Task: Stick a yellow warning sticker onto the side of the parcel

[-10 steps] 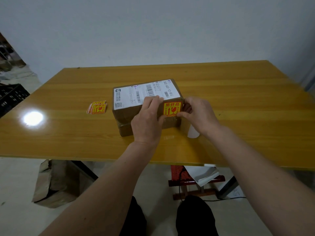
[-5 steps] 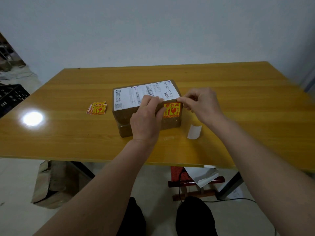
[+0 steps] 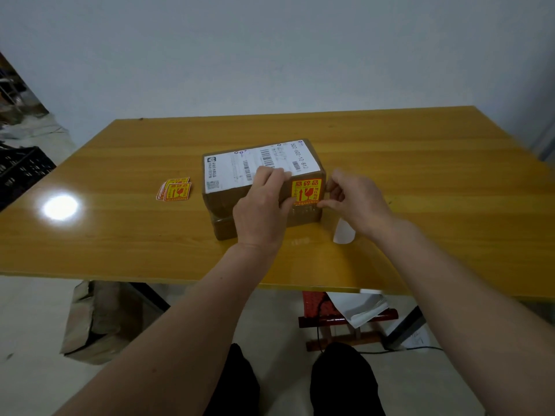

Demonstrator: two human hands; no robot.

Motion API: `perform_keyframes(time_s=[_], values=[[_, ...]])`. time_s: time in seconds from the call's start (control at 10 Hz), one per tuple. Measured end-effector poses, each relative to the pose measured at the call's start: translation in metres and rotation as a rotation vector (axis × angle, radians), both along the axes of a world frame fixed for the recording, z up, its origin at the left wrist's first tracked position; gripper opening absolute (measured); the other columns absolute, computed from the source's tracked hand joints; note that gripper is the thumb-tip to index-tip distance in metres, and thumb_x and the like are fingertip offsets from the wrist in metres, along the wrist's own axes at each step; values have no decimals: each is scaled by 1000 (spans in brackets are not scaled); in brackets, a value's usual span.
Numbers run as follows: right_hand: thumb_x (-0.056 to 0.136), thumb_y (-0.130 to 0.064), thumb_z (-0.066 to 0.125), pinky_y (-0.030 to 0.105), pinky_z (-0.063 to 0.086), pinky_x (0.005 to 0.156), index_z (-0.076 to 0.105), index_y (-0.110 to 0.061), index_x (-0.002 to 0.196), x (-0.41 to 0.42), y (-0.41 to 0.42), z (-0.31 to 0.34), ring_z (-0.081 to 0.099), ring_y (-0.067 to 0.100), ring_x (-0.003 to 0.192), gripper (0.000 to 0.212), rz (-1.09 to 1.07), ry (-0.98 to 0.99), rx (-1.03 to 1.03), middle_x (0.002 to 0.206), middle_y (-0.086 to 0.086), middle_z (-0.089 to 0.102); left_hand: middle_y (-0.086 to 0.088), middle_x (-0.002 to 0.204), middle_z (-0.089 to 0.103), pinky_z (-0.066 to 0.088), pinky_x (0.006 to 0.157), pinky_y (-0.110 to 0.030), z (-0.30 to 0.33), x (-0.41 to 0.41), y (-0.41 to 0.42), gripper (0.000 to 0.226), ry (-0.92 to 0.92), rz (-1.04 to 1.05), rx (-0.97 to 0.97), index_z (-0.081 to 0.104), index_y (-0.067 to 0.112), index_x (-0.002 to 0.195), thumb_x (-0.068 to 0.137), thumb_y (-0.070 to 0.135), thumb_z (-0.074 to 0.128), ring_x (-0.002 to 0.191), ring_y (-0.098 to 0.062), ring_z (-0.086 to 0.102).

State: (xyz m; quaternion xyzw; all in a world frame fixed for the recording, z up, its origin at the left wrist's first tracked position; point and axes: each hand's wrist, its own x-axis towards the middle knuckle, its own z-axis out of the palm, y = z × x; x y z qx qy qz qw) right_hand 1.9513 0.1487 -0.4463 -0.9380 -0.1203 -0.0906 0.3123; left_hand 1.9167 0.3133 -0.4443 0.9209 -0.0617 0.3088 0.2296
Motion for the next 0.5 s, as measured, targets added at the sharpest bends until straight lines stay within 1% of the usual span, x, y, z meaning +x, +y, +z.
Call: perform_keyframes(time_s=[0.1,0.2,0.3,0.4,0.5], values=[[87,-23,65,40,50,69,66,-8,88,-8,-8,-2,61,25,82,15,-79,-41,-15,86,7,68,1,115,58,47,59,-26,3,3,7,34,60,-34,16,58,18,110,78,18,72,93,-19,62],[92,-22,57,39,50,73,68,-11,97,-25,-14,-8,60,25,92,17,-142,-44,-116,98,8,68,3,129,55,51,79,-33,8,2,14,41,99,-78,-17,56,21,121,83,12,65,112,-17,56],[94,-23,53,33,43,76,68,-12,103,-49,-13,-24,48,23,107,21,-99,-19,-251,108,5,62,3,139,49,53,80,-32,6,-11,15,48,75,-120,-42,52,21,128,84,4,62,109,-19,59],[92,-24,55,32,43,88,66,-11,111,-74,-5,-39,47,24,113,25,-42,-81,-291,119,6,61,6,131,53,54,69,-23,-9,-34,12,41,89,-160,-83,57,22,121,84,6,62,84,-15,62],[93,-30,53,34,41,96,61,-10,121,-88,4,-46,47,24,119,35,-10,-25,-349,127,6,60,9,115,60,50,70,-20,-30,-61,12,28,237,-188,-58,61,25,115,88,16,60,78,-7,58]])
